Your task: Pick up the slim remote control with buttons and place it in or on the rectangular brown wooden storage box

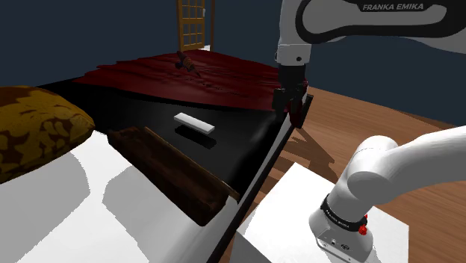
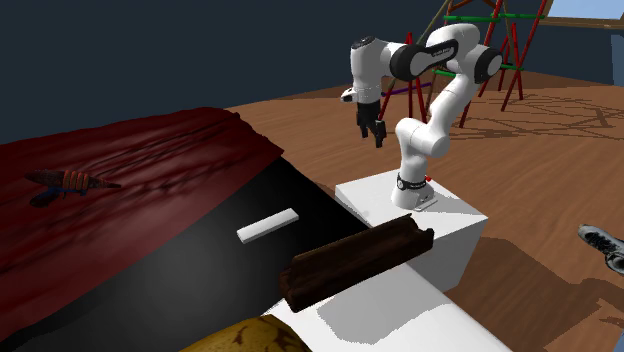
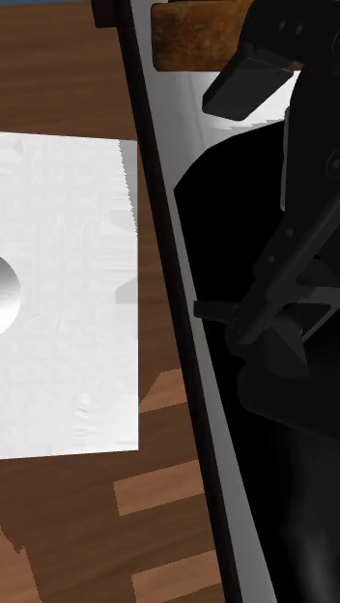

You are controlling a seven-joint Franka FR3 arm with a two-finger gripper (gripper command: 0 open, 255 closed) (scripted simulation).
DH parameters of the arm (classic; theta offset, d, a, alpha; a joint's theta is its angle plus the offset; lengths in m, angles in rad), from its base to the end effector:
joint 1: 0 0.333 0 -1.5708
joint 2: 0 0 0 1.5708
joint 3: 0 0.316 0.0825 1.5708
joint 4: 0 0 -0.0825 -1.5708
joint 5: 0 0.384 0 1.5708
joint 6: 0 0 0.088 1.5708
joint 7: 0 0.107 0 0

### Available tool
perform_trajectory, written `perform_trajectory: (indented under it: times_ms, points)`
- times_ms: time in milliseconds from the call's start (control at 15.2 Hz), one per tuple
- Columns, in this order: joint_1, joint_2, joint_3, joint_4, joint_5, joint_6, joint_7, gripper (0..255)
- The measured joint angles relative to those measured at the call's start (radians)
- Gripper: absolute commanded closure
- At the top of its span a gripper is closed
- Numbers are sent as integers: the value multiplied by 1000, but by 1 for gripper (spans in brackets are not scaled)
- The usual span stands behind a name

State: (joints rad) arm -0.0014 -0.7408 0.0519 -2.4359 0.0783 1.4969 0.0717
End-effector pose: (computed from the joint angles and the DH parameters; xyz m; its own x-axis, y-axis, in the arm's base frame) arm 0.3035 0.0271 0.5336 0.9791 -0.0366 -0.2000 -0.0431 -0.9987 -0.0284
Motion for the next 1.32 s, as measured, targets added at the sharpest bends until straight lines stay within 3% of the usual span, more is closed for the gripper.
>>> perform_trajectory:
  times_ms: [132,594,1320]
  points:
    - [0,13,3,0,1,15,1,0]
    - [-4,225,22,47,-8,217,0,0]
    - [-7,635,56,274,-50,466,32,0]
